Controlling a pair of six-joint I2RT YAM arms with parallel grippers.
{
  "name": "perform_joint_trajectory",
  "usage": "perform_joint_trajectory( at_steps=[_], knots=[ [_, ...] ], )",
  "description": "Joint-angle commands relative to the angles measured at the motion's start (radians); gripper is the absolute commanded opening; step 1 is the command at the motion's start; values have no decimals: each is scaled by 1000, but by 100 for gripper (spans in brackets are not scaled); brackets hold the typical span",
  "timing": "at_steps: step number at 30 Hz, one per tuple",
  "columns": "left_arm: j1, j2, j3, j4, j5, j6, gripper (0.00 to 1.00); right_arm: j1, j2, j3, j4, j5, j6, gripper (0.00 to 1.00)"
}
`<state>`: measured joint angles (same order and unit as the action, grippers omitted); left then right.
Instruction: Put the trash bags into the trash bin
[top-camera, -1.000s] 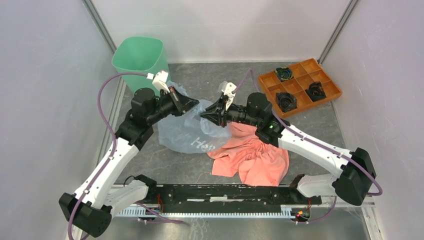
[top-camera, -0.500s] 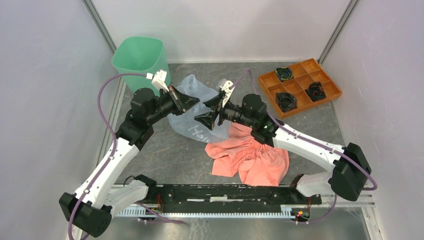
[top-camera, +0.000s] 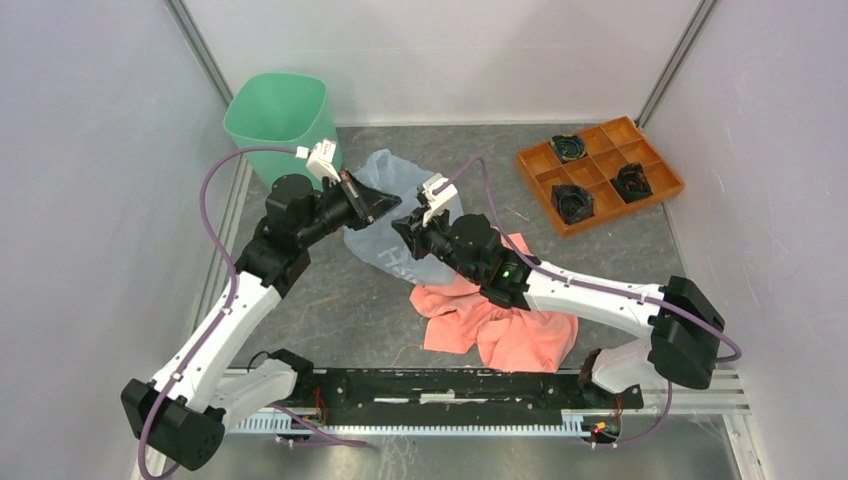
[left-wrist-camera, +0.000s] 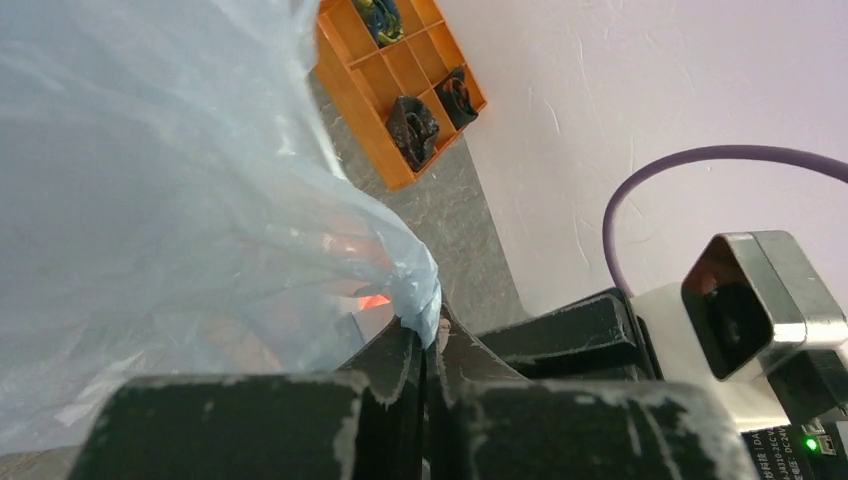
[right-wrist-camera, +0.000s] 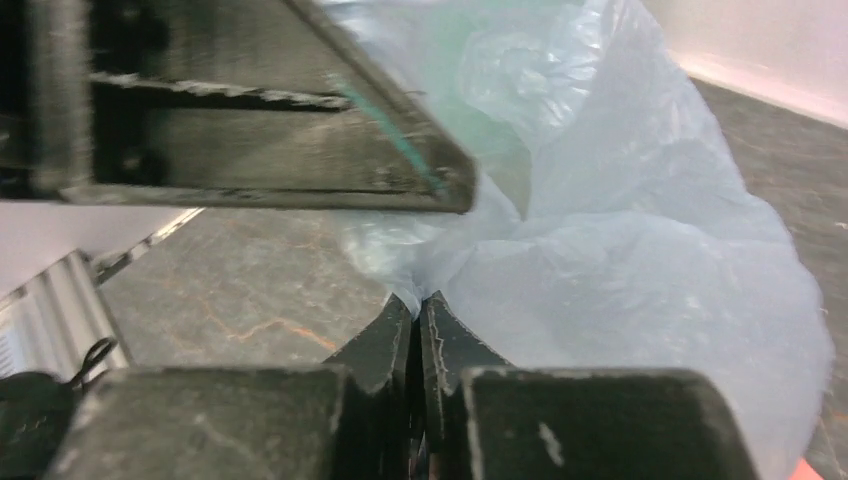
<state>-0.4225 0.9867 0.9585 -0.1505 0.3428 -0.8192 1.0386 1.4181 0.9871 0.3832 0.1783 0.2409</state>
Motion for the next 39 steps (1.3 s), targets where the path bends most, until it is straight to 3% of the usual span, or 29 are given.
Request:
perform_joint_trajectory(
  at_steps=[1,4,7,11,18,25,32,39],
  knots=[
    [0,-26,15,-18,-19,19,11,3,-30,-16,13,265,-32,1],
    [-1,-48,59,-154,-148,113,39,1,-84,-105,55,311,-82,0],
    [0,-76,112,-298,-392,200,66,-4,-144,-174,46,318,-138,0],
    [1,-109,158,-410,-690,280,85,-9,-224,-234,-7,315,-210,1],
    [0,-26,269,-525,-834,405,93,-14,-393,-247,-89,364,-310,0],
    [2,82,394,-501,-951,482,94,-13,-583,-265,-154,344,-324,0],
    [11,405,638,-409,-1170,731,96,-14,-732,-350,-185,404,-329,0],
    [62,801,1014,-430,-1195,923,98,-14,-833,-363,-265,387,-347,0]
  ],
)
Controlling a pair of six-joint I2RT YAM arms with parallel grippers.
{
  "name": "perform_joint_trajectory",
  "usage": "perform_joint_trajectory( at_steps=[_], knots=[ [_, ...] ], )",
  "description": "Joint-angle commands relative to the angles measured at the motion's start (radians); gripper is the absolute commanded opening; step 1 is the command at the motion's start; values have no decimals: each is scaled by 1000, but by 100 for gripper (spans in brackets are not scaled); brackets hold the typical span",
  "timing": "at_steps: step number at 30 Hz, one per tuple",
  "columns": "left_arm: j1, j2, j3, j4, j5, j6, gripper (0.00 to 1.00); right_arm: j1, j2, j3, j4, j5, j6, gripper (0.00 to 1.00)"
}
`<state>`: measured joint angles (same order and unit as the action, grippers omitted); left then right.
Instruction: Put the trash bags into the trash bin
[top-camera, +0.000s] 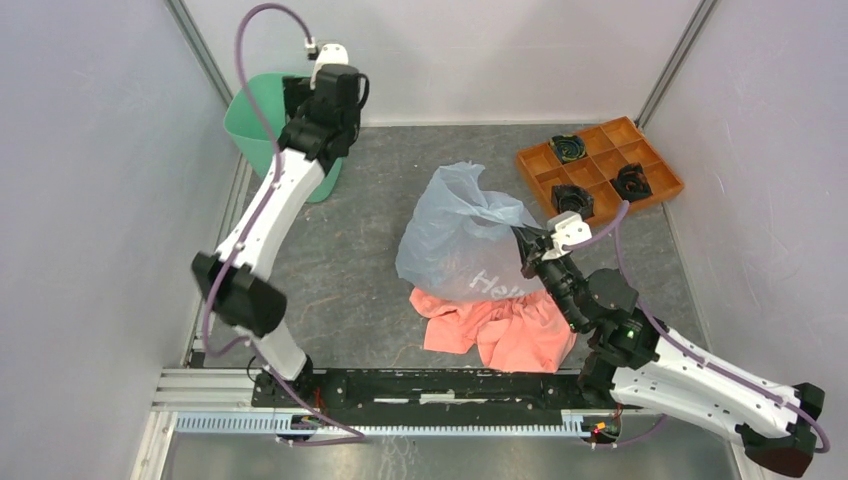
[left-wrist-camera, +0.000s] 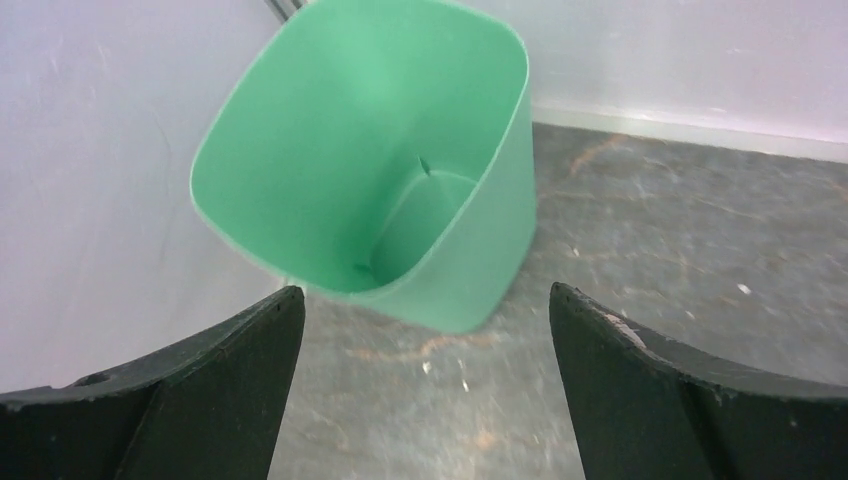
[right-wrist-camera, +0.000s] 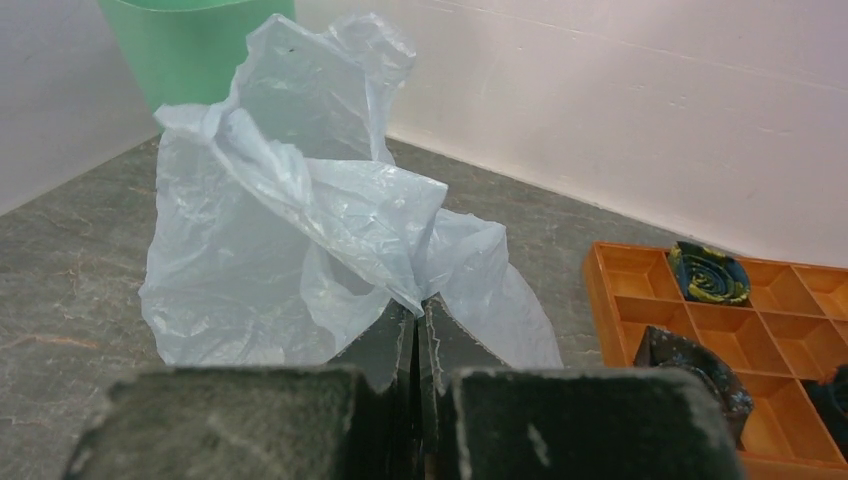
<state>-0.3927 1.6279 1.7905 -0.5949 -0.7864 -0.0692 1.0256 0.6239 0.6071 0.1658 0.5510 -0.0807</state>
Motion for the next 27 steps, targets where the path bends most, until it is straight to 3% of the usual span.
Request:
perform_joint_trajectory(
  at_steps=[1,6,14,21,27],
  knots=[
    [47,218,235,0,-66,176,98,-1,-47,29,-74,17,-29,0],
    [93,428,433,-60,-69,174,98,-1,-96,65,-160,15,-47,0],
    [103,475,359,-63,-73,139,92,-1,-145,68,-220,40,-77,0],
    [103,463,312,-75,-29,94,78,-1,-165,59,-242,-5,-105,0],
    [103,439,305,-125,-16,72,60,-2,-185,27,-197,-23,-125,1]
  ],
)
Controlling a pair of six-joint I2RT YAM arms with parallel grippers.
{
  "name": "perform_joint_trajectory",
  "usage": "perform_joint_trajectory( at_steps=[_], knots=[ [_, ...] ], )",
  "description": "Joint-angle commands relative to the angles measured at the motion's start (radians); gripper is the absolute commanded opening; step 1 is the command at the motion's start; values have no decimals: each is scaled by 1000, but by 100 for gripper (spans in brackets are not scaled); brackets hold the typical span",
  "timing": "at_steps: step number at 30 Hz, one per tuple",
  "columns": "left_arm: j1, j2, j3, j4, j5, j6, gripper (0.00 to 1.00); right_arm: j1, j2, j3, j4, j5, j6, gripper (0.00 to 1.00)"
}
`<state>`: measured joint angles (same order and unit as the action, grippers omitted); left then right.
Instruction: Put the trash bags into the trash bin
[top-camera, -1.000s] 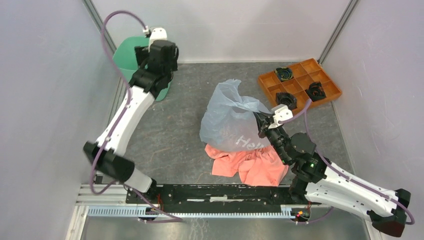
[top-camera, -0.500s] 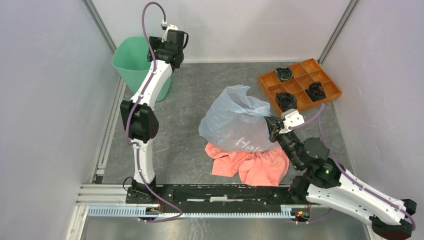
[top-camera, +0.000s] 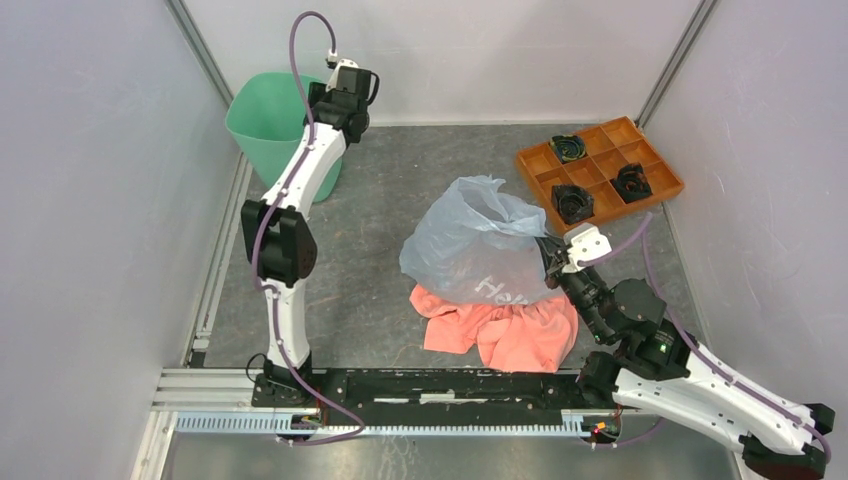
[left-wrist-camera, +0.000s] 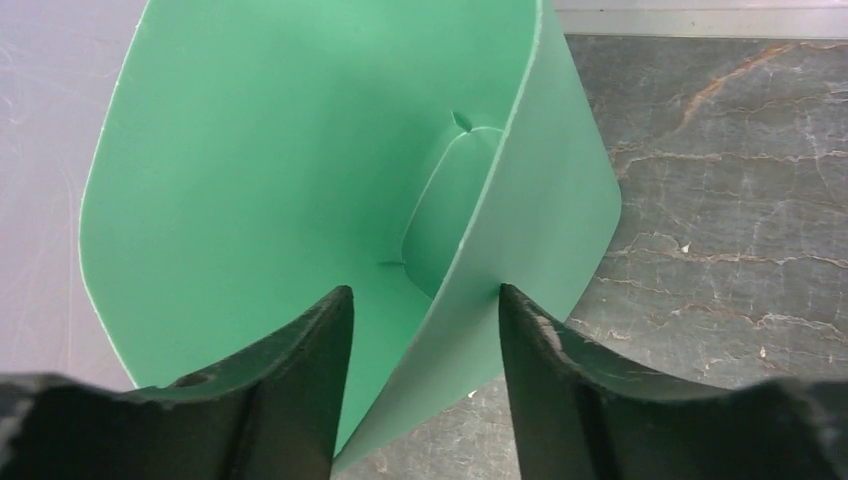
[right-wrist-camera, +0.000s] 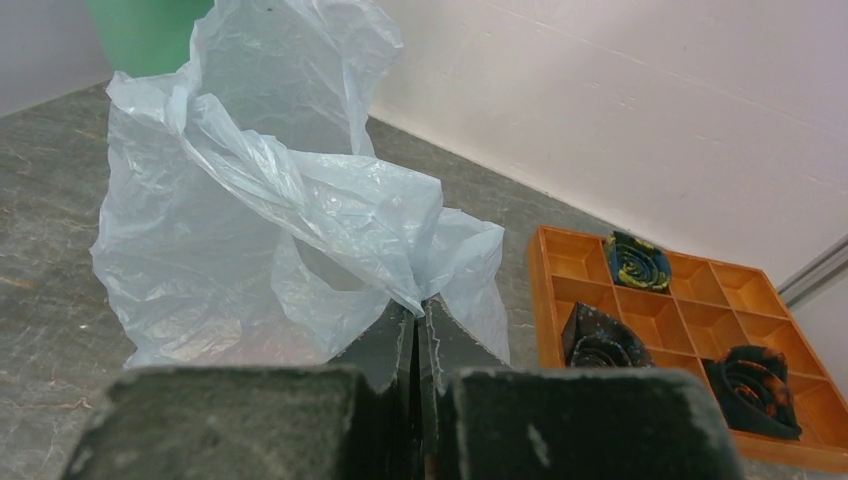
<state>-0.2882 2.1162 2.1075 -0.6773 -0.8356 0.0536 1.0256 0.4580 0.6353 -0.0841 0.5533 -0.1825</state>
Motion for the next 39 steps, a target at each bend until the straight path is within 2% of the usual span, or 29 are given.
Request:
perform_joint_trajectory(
  at_steps=[1,3,5,11,16,21,27,39],
  knots=[
    [-2,-58,-22,-51,38,-51,55,-1,-19,-5,60,-34,-22,1],
    [-2,-82,-52,-72,42,-64,41,0,-14,-4,59,-39,-25,1],
    [-2,-116,-100,-82,39,-93,31,-1,-9,5,45,-34,-29,1],
    [-6,-245,-262,-92,163,-152,12,-1,-24,-9,64,2,-29,1],
    [-33,-362,-346,-174,271,-224,4,-2,10,12,58,7,-5,1],
    [-103,-529,-460,-196,370,-302,3,-1,59,51,27,-55,-2,1],
    [-115,-734,-628,-150,555,-422,2,-1,88,81,53,-45,-26,1],
    [-162,-782,-698,-101,731,-464,2,-1,184,67,225,108,-102,1]
  ],
)
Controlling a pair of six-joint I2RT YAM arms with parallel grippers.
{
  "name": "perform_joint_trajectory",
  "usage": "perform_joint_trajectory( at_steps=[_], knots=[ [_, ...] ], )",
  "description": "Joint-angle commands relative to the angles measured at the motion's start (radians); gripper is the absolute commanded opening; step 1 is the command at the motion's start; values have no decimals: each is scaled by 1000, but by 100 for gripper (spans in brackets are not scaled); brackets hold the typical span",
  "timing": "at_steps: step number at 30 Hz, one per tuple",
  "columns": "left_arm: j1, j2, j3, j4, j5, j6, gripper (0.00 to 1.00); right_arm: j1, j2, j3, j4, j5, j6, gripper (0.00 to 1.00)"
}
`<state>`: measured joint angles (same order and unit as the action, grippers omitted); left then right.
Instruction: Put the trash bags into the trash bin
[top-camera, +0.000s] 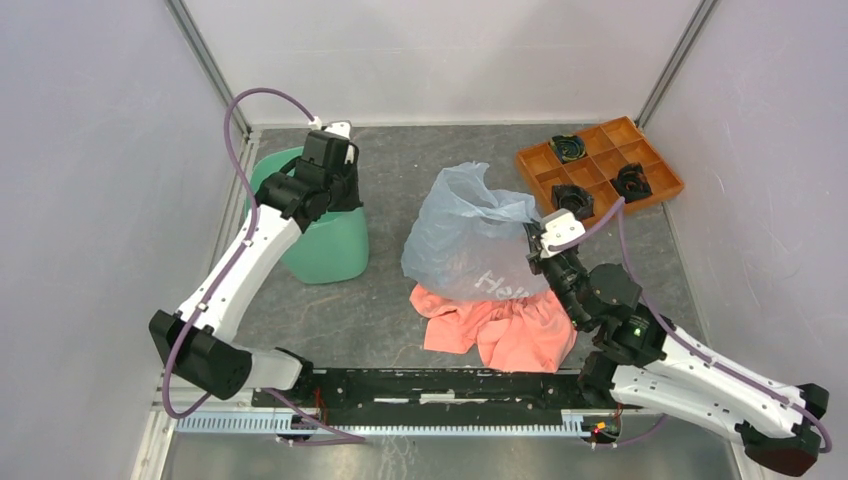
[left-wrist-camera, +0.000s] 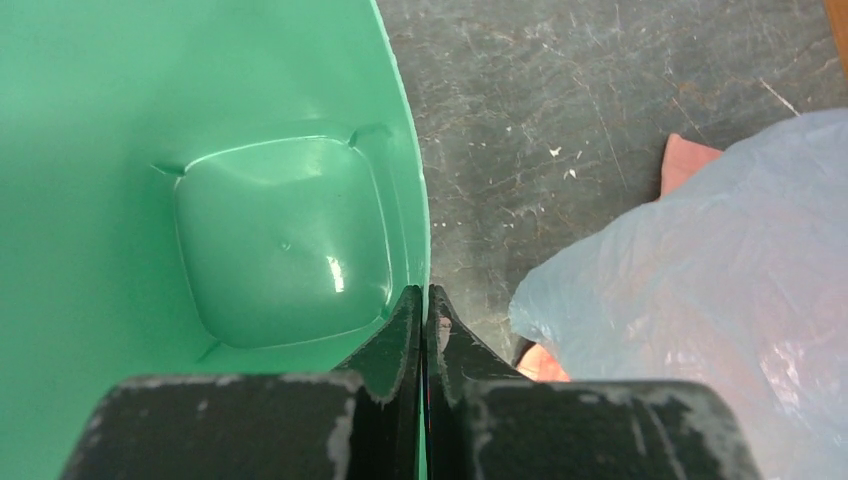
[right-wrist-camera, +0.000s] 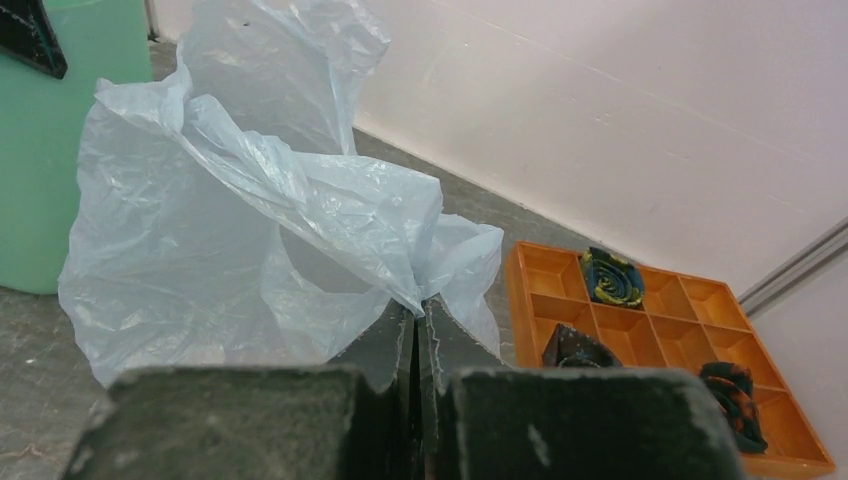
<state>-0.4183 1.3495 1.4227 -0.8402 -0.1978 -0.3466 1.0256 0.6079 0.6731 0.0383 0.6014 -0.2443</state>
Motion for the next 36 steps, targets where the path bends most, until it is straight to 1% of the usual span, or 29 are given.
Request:
perform_joint_trajectory(
  at_steps=[1,3,6,10,11,12,14,16,18,21,23,26,29,31,32,36],
  knots=[
    [-47,-18,-17,62,89,-70,2,-1,47,38,104,63,-42,1],
    [-80,-25,-29,70,91,-81,2,-2,69,49,113,68,-49,1],
    [-96,-36,-59,92,119,-89,4,-3,90,61,120,75,-64,1],
    [-98,-55,-99,148,192,-90,11,-1,105,95,87,112,-64,1],
    [-98,-53,-96,151,193,-84,15,-2,106,106,71,119,-57,1],
    [-97,-48,-90,149,193,-74,19,-1,103,113,60,123,-53,1],
    [-97,-41,-75,143,193,-54,34,-2,94,116,45,147,-49,1],
    [-97,-41,-58,134,193,-40,47,-1,85,111,43,178,-53,1],
    [-97,-60,-44,131,219,-23,53,-1,87,120,31,208,-71,1],
    [-97,-139,-46,161,224,6,72,-1,107,167,-2,278,-119,1],
    [-97,-212,-57,191,203,25,80,-2,123,190,7,350,-154,1],
    [-98,-304,-66,226,158,57,87,-1,163,230,57,424,-192,1],
    [-97,-382,-90,261,138,73,91,-2,235,284,125,412,-177,1],
    [-98,-424,-116,289,129,74,96,-1,309,349,154,386,-157,1],
    [-98,-442,-126,293,132,80,99,-1,358,402,155,365,-136,1],
    [-97,-530,-173,301,128,99,100,-1,569,674,141,226,-20,1]
  ],
)
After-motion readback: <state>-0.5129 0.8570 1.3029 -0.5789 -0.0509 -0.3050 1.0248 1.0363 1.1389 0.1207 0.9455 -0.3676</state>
